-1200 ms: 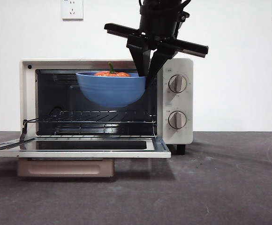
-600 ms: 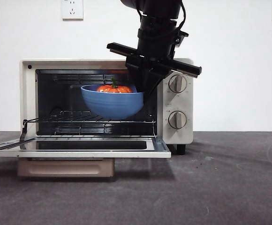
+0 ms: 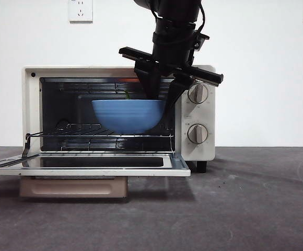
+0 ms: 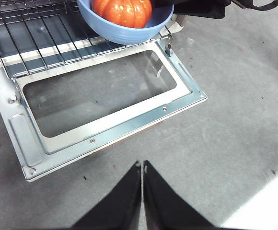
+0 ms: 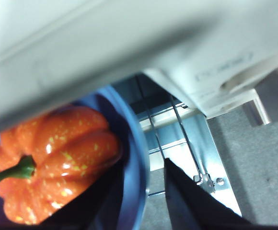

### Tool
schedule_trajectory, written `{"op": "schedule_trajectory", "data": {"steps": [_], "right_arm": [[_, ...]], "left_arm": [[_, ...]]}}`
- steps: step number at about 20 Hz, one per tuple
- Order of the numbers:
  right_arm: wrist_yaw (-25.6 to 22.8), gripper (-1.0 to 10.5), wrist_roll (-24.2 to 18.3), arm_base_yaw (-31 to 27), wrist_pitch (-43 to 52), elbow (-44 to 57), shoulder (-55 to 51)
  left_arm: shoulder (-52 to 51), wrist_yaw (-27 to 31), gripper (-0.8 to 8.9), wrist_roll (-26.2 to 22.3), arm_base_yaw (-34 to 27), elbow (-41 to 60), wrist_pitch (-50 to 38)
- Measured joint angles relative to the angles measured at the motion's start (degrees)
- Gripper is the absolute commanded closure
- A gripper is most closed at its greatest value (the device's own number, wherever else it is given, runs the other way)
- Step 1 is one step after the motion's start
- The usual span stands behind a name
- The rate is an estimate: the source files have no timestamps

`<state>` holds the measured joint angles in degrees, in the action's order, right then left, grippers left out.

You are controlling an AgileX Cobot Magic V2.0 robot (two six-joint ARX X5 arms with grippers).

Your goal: Place pumpkin in the steamer

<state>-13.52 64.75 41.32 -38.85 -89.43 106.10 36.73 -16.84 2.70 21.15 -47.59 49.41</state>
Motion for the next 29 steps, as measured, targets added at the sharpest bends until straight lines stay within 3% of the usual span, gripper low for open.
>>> {"op": "schedule_trajectory", "data": {"steps": [9,13,17,25,29], "right_arm": [[-0.3,7.5,-1.9,0.3,-1.2,0.0,-1.7],[-0.3,7.5,-5.5,0.5,-1.6,-0.1,-5.0],[1.3,7.5,-13.8,0.9,-1.7,-0.1,-10.2],[4.5,7.5,-38.4,1.0,-10.4,-0.1,-23.6],[5.1,7.5,-44.5,1.0,-10.2,4.3,-33.7]], "left_arm": [[0.0,0.0,7.99,0.0,0.0,0.0,0.6],[0.0,0.0,7.99,0.0,0.0,0.0,0.6],[0.0,0.0,7.99,0.0,0.0,0.0,0.2],[0.0,0.0,7.99,0.0,0.0,0.0,0.1],[0.0,0.0,7.99,0.0,0.0,0.0,0.1]]}}
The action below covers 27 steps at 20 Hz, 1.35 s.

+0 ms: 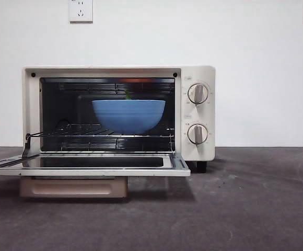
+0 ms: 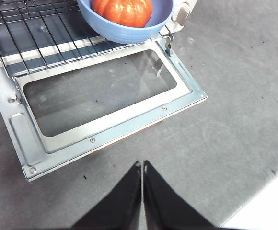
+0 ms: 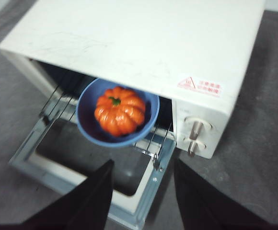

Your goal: Place pumpkin in the steamer

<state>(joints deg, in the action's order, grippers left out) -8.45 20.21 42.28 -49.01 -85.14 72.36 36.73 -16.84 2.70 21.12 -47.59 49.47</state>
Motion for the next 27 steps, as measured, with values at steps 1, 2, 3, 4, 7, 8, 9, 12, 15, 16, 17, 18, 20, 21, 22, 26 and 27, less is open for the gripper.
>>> {"op": "schedule_trajectory", "data": {"steps": [1,2,3,4,7,8,9,12,15,16,17,18,20,21,22,26,27], "right_arm": [[2.1,7.5,-1.2,0.0,1.0,3.3,-4.0],[4.1,7.5,-2.2,0.0,2.4,6.2,-7.0],[6.1,7.5,-3.3,0.0,4.0,9.5,-10.3],[8.2,7.5,-4.3,0.0,5.6,12.6,-13.4],[13.6,7.5,-8.3,0.0,7.7,21.5,-23.8],[15.6,7.5,-9.3,0.0,7.7,23.8,-26.6],[18.1,7.5,-10.1,0.0,7.8,26.5,-29.3],[22.3,7.5,-11.4,0.0,8.1,32.7,-34.0],[22.4,7.5,-12.0,0.0,8.2,36.1,-35.6],[22.4,7.5,-12.3,0.0,8.4,36.1,-35.6],[22.4,7.5,-12.6,0.0,9.3,36.1,-35.6],[22.4,7.5,-12.8,0.0,9.7,36.1,-35.6],[22.4,7.5,-13.0,0.0,9.9,36.1,-35.6],[22.4,7.5,-13.4,0.0,9.9,36.1,-35.6],[22.4,7.5,-13.4,0.0,9.9,36.1,-35.6],[22.4,7.5,-13.8,0.0,9.9,36.1,-35.6],[22.4,7.5,-13.8,0.0,9.9,36.1,-35.6]], "left_arm": [[0.0,0.0,7.99,0.0,0.0,0.0,0.0],[0.0,0.0,7.99,0.0,0.0,0.0,0.0],[0.0,0.0,7.99,0.2,0.0,0.0,0.0],[0.0,0.0,7.99,0.5,0.0,0.0,0.0],[0.0,0.0,7.99,1.1,0.0,0.0,0.0],[0.0,0.0,7.99,1.2,0.0,0.0,0.0],[0.0,0.0,7.99,1.3,0.0,0.0,0.0],[0.0,0.0,7.99,1.3,0.0,0.0,0.0],[0.0,0.0,7.99,1.3,0.0,0.0,0.0],[0.0,0.0,7.99,1.3,0.0,0.0,0.0],[0.0,0.0,7.99,1.3,0.0,0.0,0.0],[0.0,0.0,7.99,1.3,0.0,0.0,0.0],[0.0,0.0,7.99,1.3,0.0,0.0,-0.1],[0.0,0.0,7.99,1.3,0.0,0.0,-0.3],[0.0,0.0,7.99,1.3,0.0,0.0,-0.6],[0.2,4.5,7.99,2.7,-0.2,0.0,-2.3],[0.6,6.1,7.99,3.1,-0.9,0.0,-3.1]]}}
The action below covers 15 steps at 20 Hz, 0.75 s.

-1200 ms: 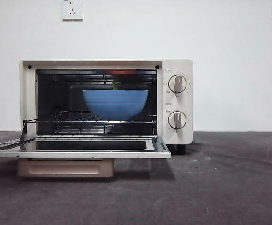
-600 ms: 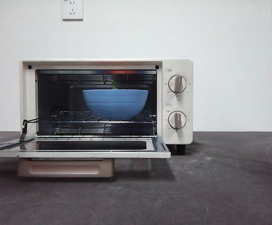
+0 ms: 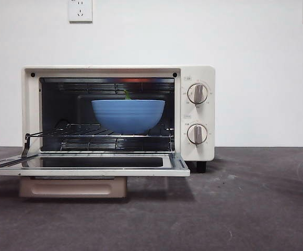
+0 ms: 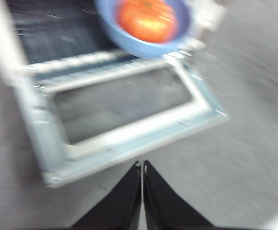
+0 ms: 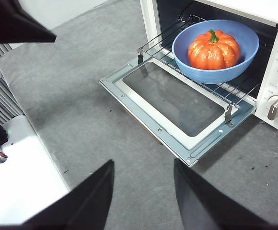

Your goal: Place pumpkin in the steamer

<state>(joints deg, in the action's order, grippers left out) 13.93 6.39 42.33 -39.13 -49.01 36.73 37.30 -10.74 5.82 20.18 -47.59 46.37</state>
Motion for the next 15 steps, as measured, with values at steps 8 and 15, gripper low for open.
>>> {"op": "schedule_trajectory", "data": {"steps": [8,15], "right_arm": [[1.1,7.5,-0.2,0.0,-1.1,0.0,0.0],[1.1,7.5,-0.6,0.0,-2.0,0.0,0.0]], "left_arm": [[13.2,-1.8,8.0,1.2,-15.1,4.2,-11.9],[31.1,-8.6,7.99,-1.0,-21.5,4.5,-19.8]]}}
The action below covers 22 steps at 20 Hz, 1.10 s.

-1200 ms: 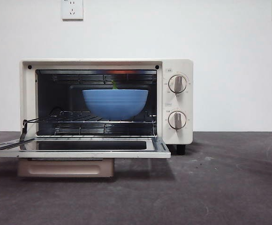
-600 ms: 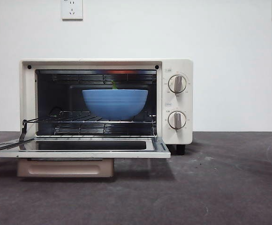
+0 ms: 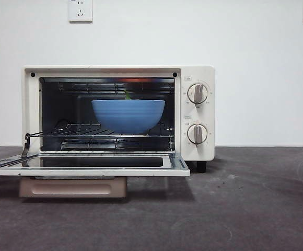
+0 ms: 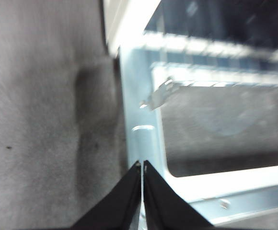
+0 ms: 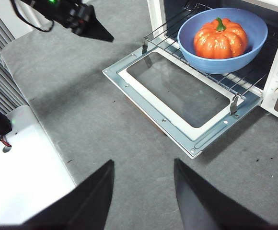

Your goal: Place pumpkin in the steamer

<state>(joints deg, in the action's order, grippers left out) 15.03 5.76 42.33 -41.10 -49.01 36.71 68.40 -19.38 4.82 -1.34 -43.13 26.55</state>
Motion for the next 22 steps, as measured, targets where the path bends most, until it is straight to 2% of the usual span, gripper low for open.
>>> {"op": "schedule_trajectory", "data": {"steps": [7,15,22], "right_arm": [[0.0,7.5,0.0,0.0,0.0,0.0,0.0],[0.0,7.5,0.0,0.0,0.0,0.0,0.0],[0.0,7.5,0.0,0.0,-1.5,0.0,0.0]], "left_arm": [[11.3,0.0,7.99,-0.9,-0.4,0.0,-9.3],[18.4,-0.4,7.99,-2.4,-0.4,0.0,-9.5],[20.2,-7.8,8.0,-2.9,-1.2,0.0,-9.0]]}}
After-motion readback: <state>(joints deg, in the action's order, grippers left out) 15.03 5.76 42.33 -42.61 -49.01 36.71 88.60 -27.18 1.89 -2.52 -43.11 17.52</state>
